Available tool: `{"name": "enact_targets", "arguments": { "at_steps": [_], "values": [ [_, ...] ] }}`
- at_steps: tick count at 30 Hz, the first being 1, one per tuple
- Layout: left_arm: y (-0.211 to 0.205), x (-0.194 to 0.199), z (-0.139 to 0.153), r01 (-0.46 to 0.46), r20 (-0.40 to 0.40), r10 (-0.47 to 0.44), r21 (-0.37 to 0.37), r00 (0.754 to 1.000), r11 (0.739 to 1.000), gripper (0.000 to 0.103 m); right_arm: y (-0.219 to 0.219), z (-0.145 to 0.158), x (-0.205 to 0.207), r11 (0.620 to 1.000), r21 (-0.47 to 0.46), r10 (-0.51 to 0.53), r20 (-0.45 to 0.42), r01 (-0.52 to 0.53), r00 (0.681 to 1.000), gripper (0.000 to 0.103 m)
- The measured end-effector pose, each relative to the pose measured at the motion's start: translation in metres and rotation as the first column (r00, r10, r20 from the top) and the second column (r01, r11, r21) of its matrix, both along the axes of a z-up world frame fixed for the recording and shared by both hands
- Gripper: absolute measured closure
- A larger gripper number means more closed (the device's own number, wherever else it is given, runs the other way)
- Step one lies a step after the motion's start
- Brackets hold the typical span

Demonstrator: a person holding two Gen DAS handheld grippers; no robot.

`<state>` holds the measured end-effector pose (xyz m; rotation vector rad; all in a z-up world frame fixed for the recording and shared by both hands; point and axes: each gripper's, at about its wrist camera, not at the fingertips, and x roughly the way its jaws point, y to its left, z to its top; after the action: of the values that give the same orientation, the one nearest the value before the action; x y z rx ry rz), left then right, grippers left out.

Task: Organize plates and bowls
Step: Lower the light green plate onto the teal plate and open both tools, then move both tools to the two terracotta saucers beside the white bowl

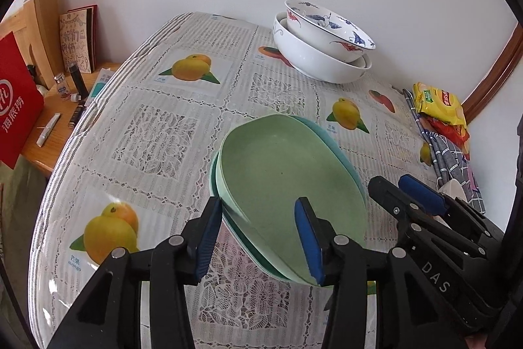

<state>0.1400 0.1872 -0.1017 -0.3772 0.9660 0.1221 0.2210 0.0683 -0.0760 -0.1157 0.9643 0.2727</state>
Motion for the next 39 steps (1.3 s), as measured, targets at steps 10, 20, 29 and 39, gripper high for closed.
{"name": "enact_targets", "arguments": {
  "at_steps": [10,20,29,39],
  "values": [
    [-0.031,-0.006,0.024,-0.006,0.041,0.000,0.136,0.999,0.991,0.058,-0.061,0.030,-0.027,0.996,0.021,-0.092,0.068,0.091,0.993,0.049],
    [-0.091,-0.003,0.055,0.043,0.114,-0.073,0.241,0.991,0.970,0.049,-0.152,0.058,-0.069,0.972,-0.005,-0.231,0.150,0.235,0.961,0.041],
    [-0.129,-0.006,0.063,0.068,0.117,-0.102,0.264,0.988,0.962,0.046,-0.217,0.060,-0.095,0.947,0.053,-0.322,0.130,0.317,0.938,0.040],
    [-0.092,-0.013,0.036,0.011,0.040,-0.019,0.186,0.999,0.983,0.046,-0.224,0.044,-0.103,0.943,0.056,-0.334,0.095,0.330,0.938,0.040]
  ]
}}
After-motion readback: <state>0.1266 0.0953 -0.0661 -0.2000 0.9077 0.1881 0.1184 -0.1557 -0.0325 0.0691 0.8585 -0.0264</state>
